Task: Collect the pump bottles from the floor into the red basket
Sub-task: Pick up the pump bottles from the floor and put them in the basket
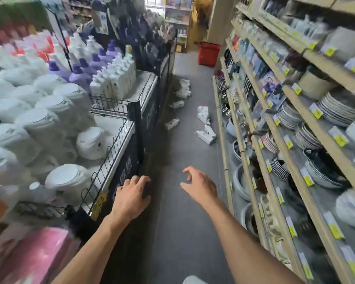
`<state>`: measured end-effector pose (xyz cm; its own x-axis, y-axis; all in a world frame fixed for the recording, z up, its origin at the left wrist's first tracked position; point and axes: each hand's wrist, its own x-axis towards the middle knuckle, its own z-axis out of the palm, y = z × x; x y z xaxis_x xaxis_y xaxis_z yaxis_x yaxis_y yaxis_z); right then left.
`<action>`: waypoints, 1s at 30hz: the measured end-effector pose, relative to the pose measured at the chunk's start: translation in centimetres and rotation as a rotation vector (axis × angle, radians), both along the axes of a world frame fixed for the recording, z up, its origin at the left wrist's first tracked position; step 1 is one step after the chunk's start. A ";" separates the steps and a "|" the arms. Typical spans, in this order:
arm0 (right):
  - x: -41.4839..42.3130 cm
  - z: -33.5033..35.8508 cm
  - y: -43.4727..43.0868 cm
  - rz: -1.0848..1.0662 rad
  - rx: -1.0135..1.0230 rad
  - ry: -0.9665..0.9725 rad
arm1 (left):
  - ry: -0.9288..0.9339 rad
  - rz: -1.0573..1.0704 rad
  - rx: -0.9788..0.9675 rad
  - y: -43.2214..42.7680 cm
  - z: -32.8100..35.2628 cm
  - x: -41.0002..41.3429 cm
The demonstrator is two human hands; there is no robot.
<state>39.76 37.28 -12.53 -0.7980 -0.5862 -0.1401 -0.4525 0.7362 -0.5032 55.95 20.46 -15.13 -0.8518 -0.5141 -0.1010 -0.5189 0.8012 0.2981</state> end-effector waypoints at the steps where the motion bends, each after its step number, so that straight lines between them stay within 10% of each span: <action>1: -0.6 0.0 0.4 -0.027 0.010 -0.002 | -0.003 -0.023 0.007 -0.2 0.0 -1.0; 30: -29.9 -2.1 -1.9 -0.200 0.013 -0.015 | -0.024 -0.157 -0.083 -7.9 1.0 -30.8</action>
